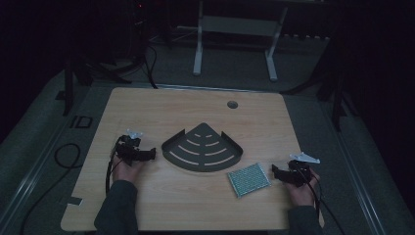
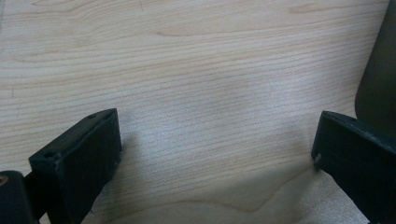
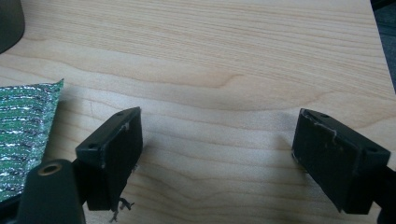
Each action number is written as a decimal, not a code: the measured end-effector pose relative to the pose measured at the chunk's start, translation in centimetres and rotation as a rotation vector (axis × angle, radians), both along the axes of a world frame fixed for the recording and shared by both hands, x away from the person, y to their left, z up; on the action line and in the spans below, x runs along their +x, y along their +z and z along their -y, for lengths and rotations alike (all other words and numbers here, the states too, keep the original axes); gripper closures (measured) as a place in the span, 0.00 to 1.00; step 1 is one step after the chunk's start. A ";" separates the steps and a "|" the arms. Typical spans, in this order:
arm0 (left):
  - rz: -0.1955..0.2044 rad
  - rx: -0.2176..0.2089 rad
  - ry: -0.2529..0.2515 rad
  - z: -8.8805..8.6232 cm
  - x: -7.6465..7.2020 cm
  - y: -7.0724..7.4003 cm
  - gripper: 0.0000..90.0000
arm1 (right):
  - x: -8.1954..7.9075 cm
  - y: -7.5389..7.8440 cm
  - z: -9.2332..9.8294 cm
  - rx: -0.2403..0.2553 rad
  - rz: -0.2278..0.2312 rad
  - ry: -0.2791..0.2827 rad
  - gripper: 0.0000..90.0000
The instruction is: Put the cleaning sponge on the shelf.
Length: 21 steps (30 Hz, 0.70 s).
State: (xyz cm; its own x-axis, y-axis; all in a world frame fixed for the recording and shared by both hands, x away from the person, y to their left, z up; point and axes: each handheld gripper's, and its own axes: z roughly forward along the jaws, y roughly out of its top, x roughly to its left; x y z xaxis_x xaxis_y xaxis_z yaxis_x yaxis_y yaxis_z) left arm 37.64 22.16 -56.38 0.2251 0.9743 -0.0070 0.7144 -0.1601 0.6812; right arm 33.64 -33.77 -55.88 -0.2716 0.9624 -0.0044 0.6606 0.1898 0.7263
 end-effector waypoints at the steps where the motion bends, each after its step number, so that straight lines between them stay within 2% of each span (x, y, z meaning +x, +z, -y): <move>1: 0.000 0.000 0.000 0.0 0.0 0.0 0.02 | 0.0 0.0 0.0 0.000 0.000 0.000 0.18; 7: 0.002 0.000 -0.001 0.0 -0.2 0.0 0.02 | 0.0 0.0 0.0 0.000 0.000 0.001 0.18; 9: 0.003 0.000 -0.003 0.0 -0.2 0.0 0.02 | 0.0 0.2 -0.1 -0.003 -0.013 0.002 0.20; 10: 0.003 0.000 -0.003 0.0 -0.2 0.0 0.02 | 0.0 0.2 -0.1 -0.002 -0.020 0.004 0.24; 12: 0.003 0.000 -0.001 0.0 -0.2 0.0 0.02 | -0.1 0.6 -0.2 -0.012 -0.030 0.010 0.41; 14: 0.003 -0.001 0.000 0.0 -0.1 0.0 0.02 | -0.6 1.1 -0.5 -0.032 -0.014 0.020 0.47; 18: 0.005 -0.001 0.002 0.0 -0.1 0.0 0.02 | -1.7 2.5 -1.7 -0.082 0.041 0.075 0.56; 21: 0.005 -0.001 0.001 0.0 -0.1 0.0 0.02 | -2.1 3.2 -2.1 -0.055 0.049 0.104 0.65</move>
